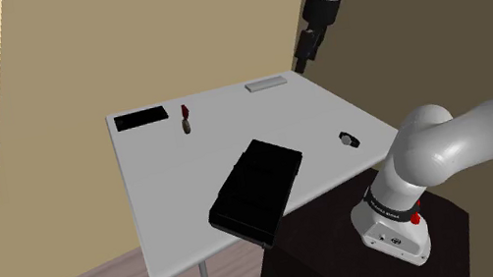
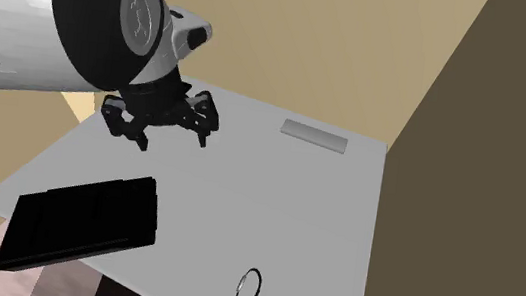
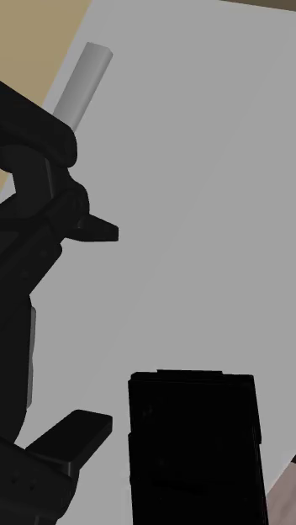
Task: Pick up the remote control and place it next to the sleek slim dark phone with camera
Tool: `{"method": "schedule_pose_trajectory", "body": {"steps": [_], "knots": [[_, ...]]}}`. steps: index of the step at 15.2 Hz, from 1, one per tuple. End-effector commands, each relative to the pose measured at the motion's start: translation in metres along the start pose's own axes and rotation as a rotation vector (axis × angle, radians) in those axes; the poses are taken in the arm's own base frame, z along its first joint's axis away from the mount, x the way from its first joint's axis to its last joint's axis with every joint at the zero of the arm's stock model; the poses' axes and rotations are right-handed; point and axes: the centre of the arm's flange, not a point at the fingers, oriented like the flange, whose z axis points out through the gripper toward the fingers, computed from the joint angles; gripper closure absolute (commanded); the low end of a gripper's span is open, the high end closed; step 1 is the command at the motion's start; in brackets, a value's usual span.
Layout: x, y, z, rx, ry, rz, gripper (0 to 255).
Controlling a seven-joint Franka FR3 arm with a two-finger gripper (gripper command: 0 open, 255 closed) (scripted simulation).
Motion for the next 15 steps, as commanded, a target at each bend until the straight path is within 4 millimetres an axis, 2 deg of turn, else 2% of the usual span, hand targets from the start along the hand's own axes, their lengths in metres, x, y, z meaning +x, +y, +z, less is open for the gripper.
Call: {"method": "schedule_pose_trajectory", "body": {"steps": [1,8,15], "knots": [[0.000,0.000,0.000,0.000,0.000,0.000,0],[0.020,0.080,0.046,0.011,-0.013,-0.157,0],[0.052,0.155,0.092,0.022,-0.026,-0.314,0]]}}
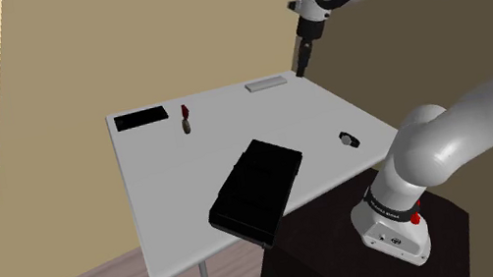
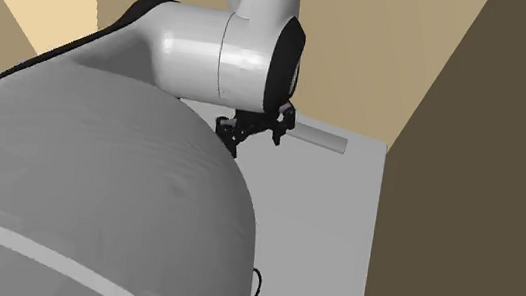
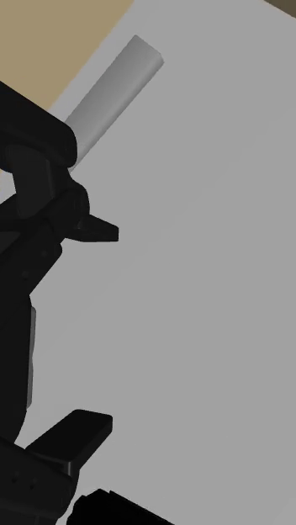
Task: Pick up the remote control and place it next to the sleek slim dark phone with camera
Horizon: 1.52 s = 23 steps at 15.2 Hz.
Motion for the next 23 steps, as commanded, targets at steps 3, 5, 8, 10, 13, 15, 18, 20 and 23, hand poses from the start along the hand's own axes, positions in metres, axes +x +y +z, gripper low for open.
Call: {"method": "schedule_pose_trajectory", "body": {"steps": [3,5,8,10,13,15,18,20,23], "knots": [[0.011,0.049,0.026,0.005,-0.008,-0.093,0],[0.018,0.071,0.039,0.008,-0.012,-0.138,0],[0.029,0.104,0.059,0.012,-0.017,-0.206,0],[0.038,0.126,0.072,0.015,-0.021,-0.250,0],[0.053,0.157,0.092,0.020,-0.027,-0.318,0],[0.065,0.178,0.106,0.023,-0.030,-0.363,0],[0.083,0.207,0.126,0.028,-0.036,-0.430,0],[0.096,0.226,0.140,0.031,-0.040,-0.475,0],[0.118,0.253,0.161,0.036,-0.045,-0.542,0]]}}
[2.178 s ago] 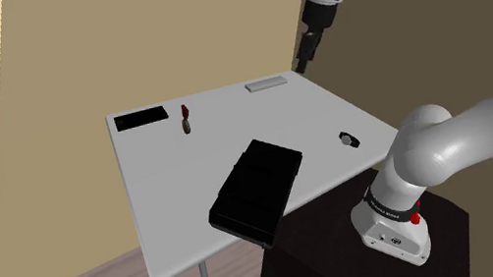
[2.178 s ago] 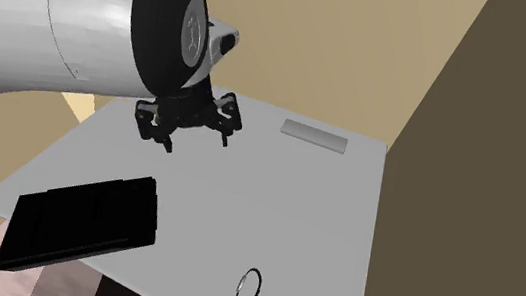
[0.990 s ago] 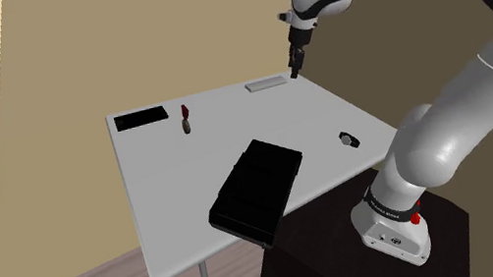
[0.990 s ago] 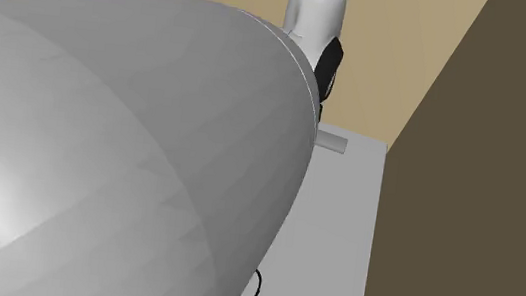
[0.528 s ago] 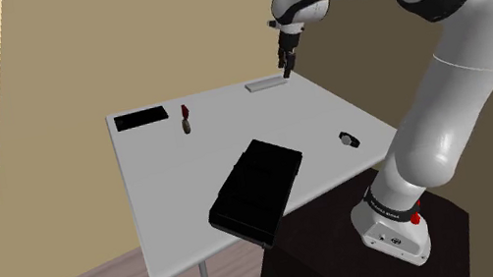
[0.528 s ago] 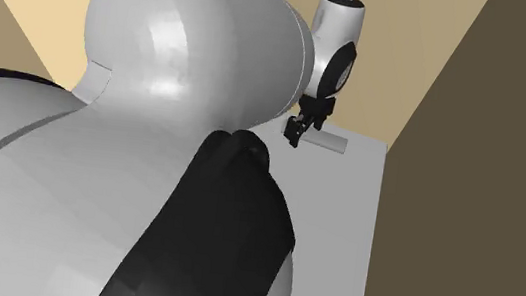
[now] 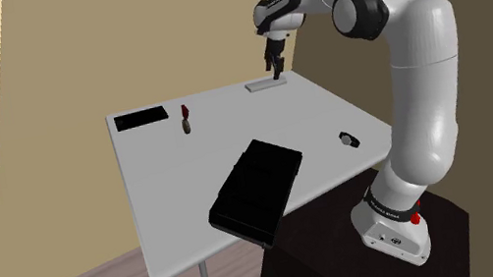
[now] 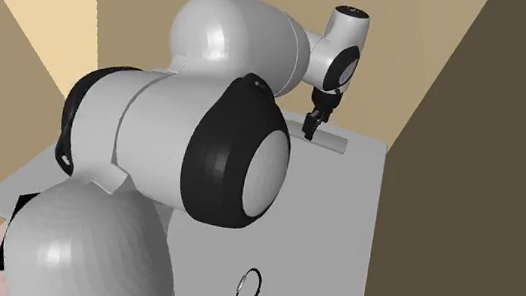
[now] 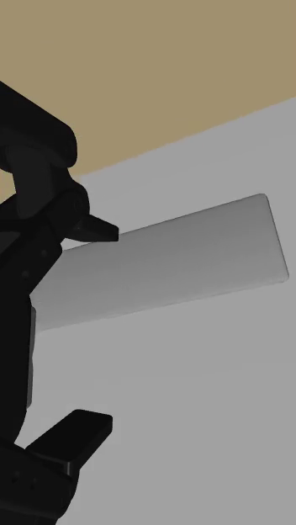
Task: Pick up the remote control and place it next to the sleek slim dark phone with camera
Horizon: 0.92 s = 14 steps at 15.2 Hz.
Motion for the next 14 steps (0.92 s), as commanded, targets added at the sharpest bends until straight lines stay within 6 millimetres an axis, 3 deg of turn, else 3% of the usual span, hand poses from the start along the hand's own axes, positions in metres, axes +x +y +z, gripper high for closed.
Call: {"method": "schedule_pose_trajectory", "body": {"steps": [1,2,9,14], "knots": [[0.005,0.022,0.015,0.004,-0.002,-0.048,0],[0.007,0.029,0.019,0.005,-0.004,-0.063,0],[0.006,0.029,0.056,0.005,-0.004,-0.063,0],[0.006,0.029,0.059,0.005,-0.004,-0.063,0]]}}
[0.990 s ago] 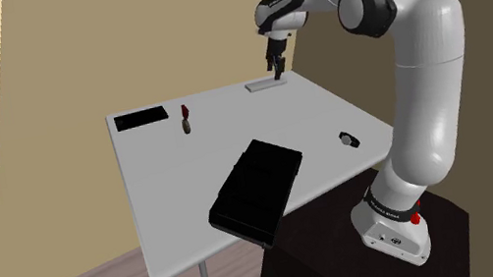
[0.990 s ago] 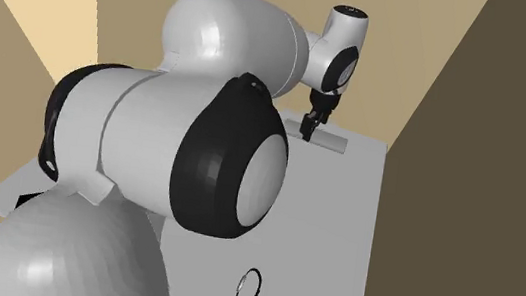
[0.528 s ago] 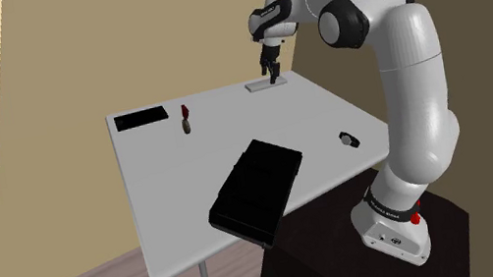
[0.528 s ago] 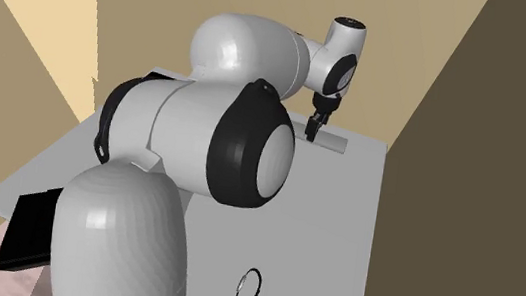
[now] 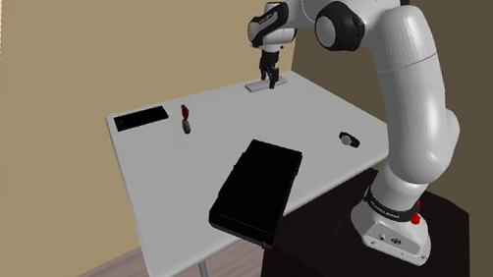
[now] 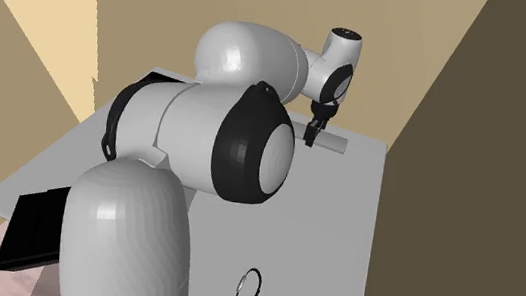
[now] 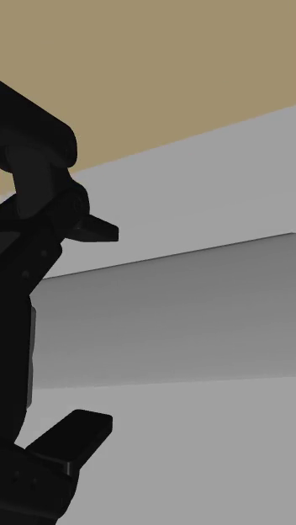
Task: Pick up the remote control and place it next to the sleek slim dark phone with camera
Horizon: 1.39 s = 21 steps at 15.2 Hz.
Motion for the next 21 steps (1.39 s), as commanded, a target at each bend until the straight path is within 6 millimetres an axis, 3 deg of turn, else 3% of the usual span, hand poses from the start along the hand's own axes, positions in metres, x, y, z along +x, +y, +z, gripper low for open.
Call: {"method": "schedule_pose_trajectory", "body": {"steps": [1,3,4,13,21], "knots": [[0.000,0.000,0.000,0.000,0.000,0.000,0],[0.000,0.000,0.000,0.000,0.000,0.000,0],[0.000,0.000,0.000,0.000,0.000,0.000,255],[0.000,0.000,0.000,0.000,0.000,0.000,255],[0.000,0.001,-0.042,0.000,0.000,0.000,255]]}}
